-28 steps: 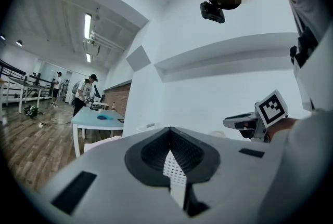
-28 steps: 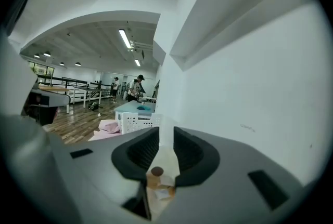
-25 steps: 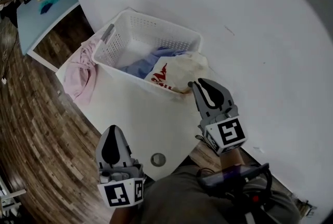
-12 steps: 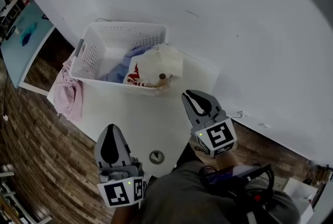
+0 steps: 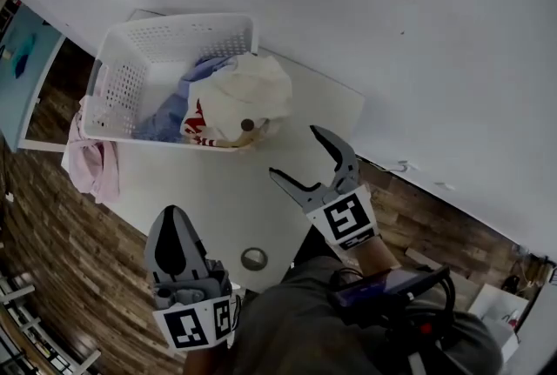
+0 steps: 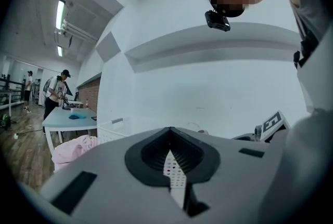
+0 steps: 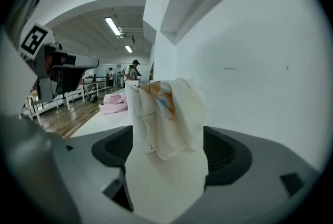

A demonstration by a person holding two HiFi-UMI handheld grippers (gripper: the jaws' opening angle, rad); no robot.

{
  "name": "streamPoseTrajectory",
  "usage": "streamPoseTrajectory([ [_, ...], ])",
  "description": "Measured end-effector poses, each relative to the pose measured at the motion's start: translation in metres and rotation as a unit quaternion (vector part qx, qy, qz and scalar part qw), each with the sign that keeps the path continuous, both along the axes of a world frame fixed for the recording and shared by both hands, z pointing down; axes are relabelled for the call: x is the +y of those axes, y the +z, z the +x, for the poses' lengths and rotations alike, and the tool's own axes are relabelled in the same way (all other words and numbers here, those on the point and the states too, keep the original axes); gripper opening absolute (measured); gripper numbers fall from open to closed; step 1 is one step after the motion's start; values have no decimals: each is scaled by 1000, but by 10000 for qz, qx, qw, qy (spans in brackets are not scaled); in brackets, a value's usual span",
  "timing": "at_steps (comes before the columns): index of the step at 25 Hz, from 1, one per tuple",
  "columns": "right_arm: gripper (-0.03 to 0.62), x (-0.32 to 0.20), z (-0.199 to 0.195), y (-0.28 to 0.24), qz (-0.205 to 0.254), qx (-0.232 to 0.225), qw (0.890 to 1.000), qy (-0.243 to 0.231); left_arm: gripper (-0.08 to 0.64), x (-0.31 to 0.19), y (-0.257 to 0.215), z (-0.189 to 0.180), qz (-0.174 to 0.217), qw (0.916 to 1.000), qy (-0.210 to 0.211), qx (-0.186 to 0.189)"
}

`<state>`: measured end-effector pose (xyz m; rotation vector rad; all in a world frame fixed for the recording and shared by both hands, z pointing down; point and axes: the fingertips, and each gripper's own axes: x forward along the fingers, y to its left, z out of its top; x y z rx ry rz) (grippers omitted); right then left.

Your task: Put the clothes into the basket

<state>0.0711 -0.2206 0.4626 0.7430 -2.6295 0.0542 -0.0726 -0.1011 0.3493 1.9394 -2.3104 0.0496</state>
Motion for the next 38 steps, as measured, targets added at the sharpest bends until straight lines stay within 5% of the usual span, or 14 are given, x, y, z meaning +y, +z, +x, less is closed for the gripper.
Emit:
streamPoseTrajectory([
  [6,498,-26,-16,35,829,890,9916,-440,8,-16,12,-30,-195,9982,-550,-110],
  [17,511,-54,-56,75,1141,1012,9825,-1066,8,-39,24,-72,-550,9889,-1332,-353],
  [18,442,-58,-56,71,1179,933,9837,-991,8,-40,27,-72,-575,9887,-1342,-345],
  [20,110,-67,-51,60,1164,668,9879,-772,8,-39,29,-72,-575,9885,-1359,-333],
  [21,34,-72,-49,52,1085,468,9906,-695,8,-38,29,-72,-552,9886,-1367,-317],
  [25,15,-87,-33,12,710,-290,9968,-238,8,-25,25,-71,-391,9892,-1398,-209],
  [29,15,-92,-26,-42,791,-435,9959,-43,8,-8,9,-70,-147,9903,-1383,-69],
  [33,15,-90,-48,-106,1228,-347,9913,-307,8,14,-23,-72,192,9892,-1455,20],
  [38,15,-95,-126,-146,1733,-288,9792,-1013,8,42,-31,-96,583,9775,-2020,144],
])
